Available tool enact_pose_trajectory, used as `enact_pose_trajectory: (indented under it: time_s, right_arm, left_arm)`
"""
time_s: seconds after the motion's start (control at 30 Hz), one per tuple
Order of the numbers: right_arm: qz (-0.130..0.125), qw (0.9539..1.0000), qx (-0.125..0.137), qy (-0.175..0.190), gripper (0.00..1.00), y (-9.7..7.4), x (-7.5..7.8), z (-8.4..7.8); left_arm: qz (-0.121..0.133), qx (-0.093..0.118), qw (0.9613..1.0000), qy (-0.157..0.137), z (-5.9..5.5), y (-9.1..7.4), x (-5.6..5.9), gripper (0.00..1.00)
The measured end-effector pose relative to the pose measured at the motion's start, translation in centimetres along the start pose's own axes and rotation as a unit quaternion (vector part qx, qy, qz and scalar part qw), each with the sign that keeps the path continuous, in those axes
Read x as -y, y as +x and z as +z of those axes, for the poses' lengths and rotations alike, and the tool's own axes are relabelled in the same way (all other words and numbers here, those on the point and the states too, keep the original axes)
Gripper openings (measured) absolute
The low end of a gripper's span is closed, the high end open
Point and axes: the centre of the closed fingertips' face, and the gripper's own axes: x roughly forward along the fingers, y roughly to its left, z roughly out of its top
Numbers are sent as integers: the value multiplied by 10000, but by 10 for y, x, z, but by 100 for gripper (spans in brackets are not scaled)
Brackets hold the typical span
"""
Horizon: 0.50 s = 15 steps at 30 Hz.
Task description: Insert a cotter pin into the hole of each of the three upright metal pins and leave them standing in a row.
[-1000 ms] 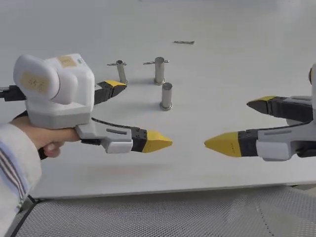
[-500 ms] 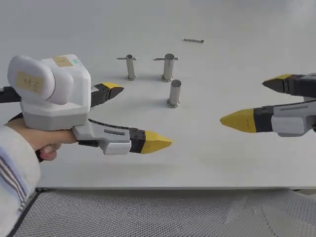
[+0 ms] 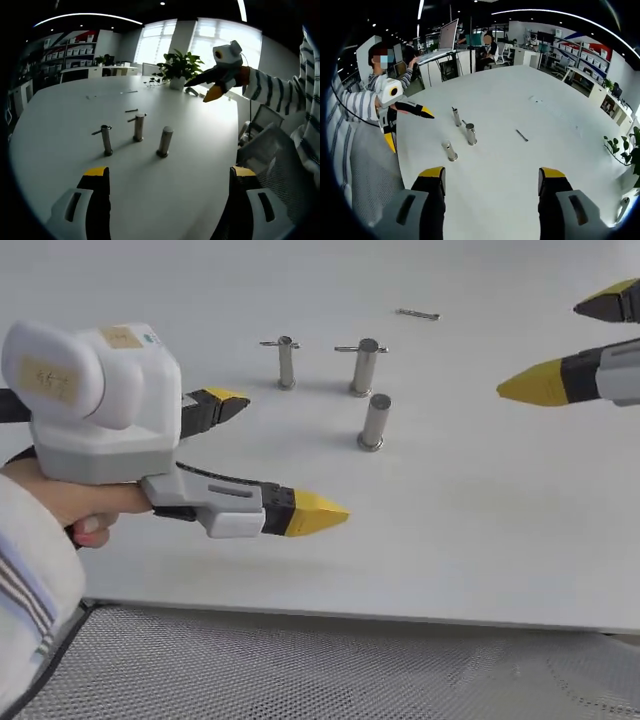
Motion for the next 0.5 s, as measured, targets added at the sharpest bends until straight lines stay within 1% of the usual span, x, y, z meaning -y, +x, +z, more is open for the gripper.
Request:
enact_pose_trajectory:
  time_s: [0.07,0.1,0.13,0.2,0.23,0.33,0.4,0.43,0.5]
  right_arm:
    - [243,9997,1,-8,72,7,4,3]
    - [272,9996,-34,-8,71,10,9,3]
    - [297,9995,-63,-71,71,13,12,4]
    - [317,9989,-251,-215,69,22,25,2]
    - [312,9987,-296,-265,69,24,29,3]
    - [379,9979,-373,-358,64,34,42,7]
    - [412,9975,-418,-392,60,39,48,9]
    - [421,9970,-431,-495,59,43,53,12]
    - [428,9966,-469,-528,56,48,60,16]
  left_arm:
    - [24,-21,10000,-26,-2,-1,-2,99]
    - [36,-32,10000,-56,-2,-1,-3,99]
    - [54,-58,9999,-108,-4,-1,-4,99]
    - [74,-45,9999,-146,-4,-2,-5,99]
    - [84,-36,9998,-174,-4,-2,-6,99]
    - [82,7,9997,-237,-3,-4,-6,99]
    - [32,34,9996,-283,-2,-5,-4,99]
    - [15,32,9995,-305,-3,-5,-3,99]
    - [-14,12,9994,-341,-4,-5,-2,98]
